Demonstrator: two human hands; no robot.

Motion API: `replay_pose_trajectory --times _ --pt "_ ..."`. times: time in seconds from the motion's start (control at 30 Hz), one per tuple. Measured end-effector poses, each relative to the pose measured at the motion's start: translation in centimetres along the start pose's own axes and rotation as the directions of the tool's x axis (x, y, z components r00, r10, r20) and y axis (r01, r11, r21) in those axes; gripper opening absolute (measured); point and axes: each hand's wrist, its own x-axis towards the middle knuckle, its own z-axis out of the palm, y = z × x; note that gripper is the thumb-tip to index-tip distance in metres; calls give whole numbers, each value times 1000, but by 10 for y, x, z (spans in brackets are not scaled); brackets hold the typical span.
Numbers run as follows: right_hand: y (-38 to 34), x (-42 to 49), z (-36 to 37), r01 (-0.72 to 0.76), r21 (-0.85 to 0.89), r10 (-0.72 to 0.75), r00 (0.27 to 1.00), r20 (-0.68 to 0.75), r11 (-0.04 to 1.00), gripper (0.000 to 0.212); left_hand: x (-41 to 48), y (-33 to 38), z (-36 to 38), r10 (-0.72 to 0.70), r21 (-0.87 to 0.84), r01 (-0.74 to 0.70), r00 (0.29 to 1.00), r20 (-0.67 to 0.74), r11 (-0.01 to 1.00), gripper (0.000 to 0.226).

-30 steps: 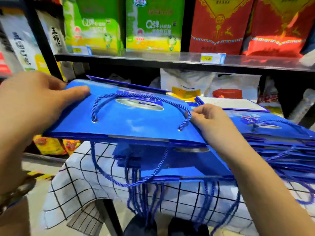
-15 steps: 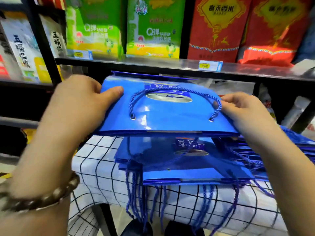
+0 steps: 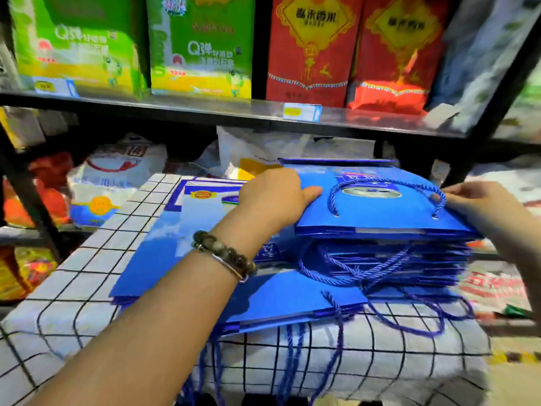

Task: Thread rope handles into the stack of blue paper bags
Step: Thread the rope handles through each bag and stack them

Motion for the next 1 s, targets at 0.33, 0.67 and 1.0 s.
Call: replay_pose_trajectory --times 0.33,0.67,1.0 --pt "19 15 8 -92 -560 88 996 -34 823 16 -21 21 21 244 309 -214 968 -59 927 42" --pt "-33 16 92 306 -496 -135 927 350 812 36 -55 47 82 298 284 -302 953 59 910 66" --pt "-1 14 119 319 -336 -142 877 458 886 41 -57 35 118 251 254 -243 968 2 936 79"
